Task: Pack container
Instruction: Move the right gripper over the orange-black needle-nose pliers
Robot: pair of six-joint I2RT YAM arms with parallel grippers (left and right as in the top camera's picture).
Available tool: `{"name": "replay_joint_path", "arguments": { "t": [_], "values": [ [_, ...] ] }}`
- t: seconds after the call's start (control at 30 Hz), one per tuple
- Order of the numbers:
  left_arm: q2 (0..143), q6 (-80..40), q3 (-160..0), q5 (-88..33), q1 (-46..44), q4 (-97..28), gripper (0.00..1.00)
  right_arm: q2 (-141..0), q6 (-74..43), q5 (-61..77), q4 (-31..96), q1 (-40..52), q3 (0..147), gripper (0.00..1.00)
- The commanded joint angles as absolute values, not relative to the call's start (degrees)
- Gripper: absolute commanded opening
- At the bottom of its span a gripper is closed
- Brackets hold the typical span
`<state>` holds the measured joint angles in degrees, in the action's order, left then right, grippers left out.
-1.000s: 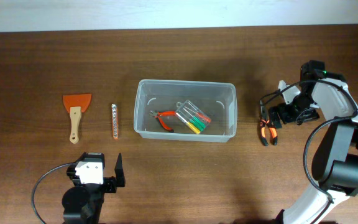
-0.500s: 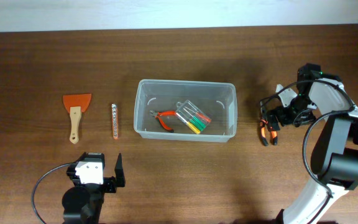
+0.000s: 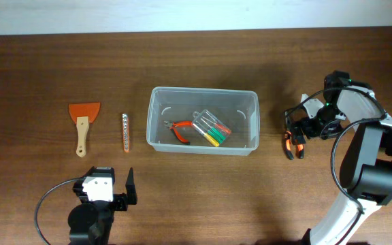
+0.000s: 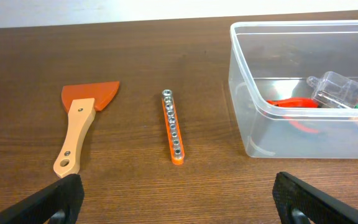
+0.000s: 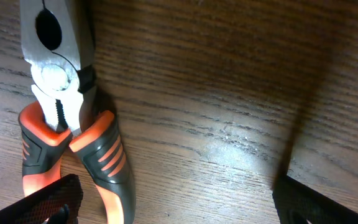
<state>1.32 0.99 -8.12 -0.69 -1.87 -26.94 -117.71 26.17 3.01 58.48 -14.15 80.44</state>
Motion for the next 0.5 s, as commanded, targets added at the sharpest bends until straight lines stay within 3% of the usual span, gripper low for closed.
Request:
{"name": "replay_joint_path", "arguments": {
  "t": [0.0, 0.47],
  "values": [
    [0.99, 0.84, -7.73, -1.32, -2.15, -26.79, 0.99, -118.89, 26.79, 4.03, 58.30, -13.78, 79.92, 0.99],
    [0.99, 0.84, -7.73, -1.32, -2.15, -26.79, 0.99, -119.74, 26.74, 3.16, 58.22, -13.78, 79.92, 0.99]
  ]
}}
